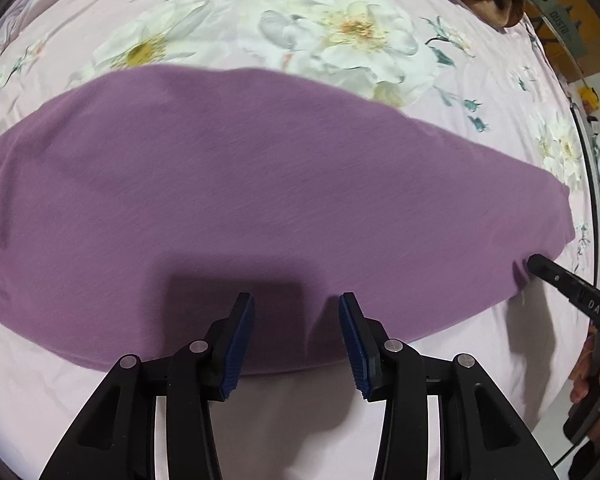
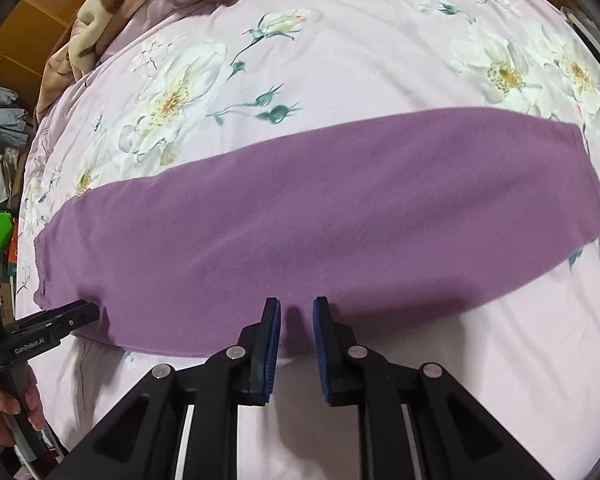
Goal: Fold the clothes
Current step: 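Hover both open tools over the folded pants, adjusting position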
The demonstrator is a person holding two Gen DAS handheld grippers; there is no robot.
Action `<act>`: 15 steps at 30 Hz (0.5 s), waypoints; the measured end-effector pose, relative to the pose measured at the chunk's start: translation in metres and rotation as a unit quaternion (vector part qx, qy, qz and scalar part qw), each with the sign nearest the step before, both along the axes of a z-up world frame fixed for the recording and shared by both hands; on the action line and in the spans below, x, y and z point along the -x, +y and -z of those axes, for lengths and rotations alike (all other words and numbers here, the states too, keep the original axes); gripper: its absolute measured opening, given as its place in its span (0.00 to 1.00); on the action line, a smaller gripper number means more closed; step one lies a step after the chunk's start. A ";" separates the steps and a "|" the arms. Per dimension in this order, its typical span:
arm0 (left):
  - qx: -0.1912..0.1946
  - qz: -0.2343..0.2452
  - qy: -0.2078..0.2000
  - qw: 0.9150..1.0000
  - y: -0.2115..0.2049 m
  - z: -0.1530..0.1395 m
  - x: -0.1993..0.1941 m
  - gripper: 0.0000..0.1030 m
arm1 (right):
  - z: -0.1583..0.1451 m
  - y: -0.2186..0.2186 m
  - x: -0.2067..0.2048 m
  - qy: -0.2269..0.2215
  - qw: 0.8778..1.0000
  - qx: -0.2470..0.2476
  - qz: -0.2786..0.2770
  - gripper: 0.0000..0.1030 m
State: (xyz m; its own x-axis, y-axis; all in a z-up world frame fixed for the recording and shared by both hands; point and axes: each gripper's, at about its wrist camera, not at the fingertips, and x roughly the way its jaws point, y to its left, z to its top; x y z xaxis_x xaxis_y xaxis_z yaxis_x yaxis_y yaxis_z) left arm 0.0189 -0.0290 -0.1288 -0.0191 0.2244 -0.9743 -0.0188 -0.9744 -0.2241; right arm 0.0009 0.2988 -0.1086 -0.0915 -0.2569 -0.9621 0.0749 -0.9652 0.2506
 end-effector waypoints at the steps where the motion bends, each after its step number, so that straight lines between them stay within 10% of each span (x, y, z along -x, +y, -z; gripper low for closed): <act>1: -0.002 0.000 0.003 1.000 0.006 -0.002 0.003 0.44 | 0.005 -0.017 -0.003 0.002 1.000 -0.001 -0.002 0.17; 15: -0.005 0.021 -0.014 1.000 0.072 0.015 0.022 0.47 | 0.028 0.025 0.039 0.011 1.000 -0.024 -0.016 0.17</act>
State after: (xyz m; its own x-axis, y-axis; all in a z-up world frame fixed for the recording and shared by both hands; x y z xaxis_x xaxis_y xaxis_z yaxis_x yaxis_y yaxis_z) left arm -0.0032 0.0432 -0.1440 0.0183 0.2342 -0.9720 -0.0532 -0.9706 -0.2349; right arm -0.0382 0.3242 -0.1368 -0.1048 -0.2142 -0.9711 0.1106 -0.9730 0.2027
